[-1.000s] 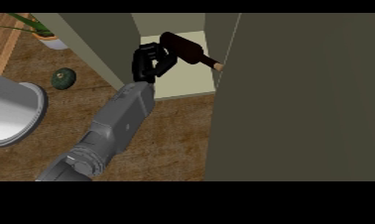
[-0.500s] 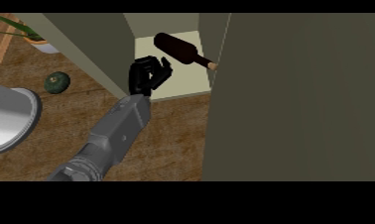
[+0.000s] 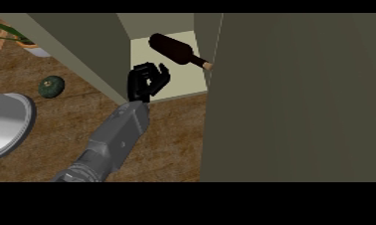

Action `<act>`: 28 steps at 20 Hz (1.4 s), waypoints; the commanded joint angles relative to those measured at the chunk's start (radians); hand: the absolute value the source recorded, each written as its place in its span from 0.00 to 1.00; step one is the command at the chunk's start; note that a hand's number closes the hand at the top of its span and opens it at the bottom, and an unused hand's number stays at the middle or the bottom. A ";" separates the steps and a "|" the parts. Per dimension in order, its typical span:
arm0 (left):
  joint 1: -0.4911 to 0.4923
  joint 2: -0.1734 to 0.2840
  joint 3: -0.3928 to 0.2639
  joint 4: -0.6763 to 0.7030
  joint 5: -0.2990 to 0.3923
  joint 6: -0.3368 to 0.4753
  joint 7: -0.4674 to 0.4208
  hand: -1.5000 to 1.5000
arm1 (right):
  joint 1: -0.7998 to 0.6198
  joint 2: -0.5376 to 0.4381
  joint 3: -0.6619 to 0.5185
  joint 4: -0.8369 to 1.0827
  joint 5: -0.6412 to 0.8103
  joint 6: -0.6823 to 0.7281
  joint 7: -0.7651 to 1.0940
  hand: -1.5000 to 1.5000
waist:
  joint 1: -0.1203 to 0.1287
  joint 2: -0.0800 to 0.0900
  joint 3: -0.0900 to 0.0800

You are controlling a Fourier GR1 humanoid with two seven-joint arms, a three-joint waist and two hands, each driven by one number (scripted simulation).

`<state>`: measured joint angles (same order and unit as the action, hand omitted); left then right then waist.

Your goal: Pick up the wine, place it into the cabinet and close the cabinet

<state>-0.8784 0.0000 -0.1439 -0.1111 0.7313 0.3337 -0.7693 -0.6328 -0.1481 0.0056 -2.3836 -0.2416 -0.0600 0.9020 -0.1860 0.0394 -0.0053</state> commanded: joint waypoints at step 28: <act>-0.225 0.000 -0.044 0.010 0.097 0.150 0.138 1.00 | 0.048 -0.010 -0.054 -0.004 -0.044 0.029 -0.031 0.00 | 0.031 0.010 0.002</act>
<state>-1.0918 0.0004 -0.1992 -0.1213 0.8170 0.4895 -0.6502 -0.5765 -0.1543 -0.0383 -2.3763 -0.2693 -0.0278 0.8628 -0.1640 0.0466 -0.0022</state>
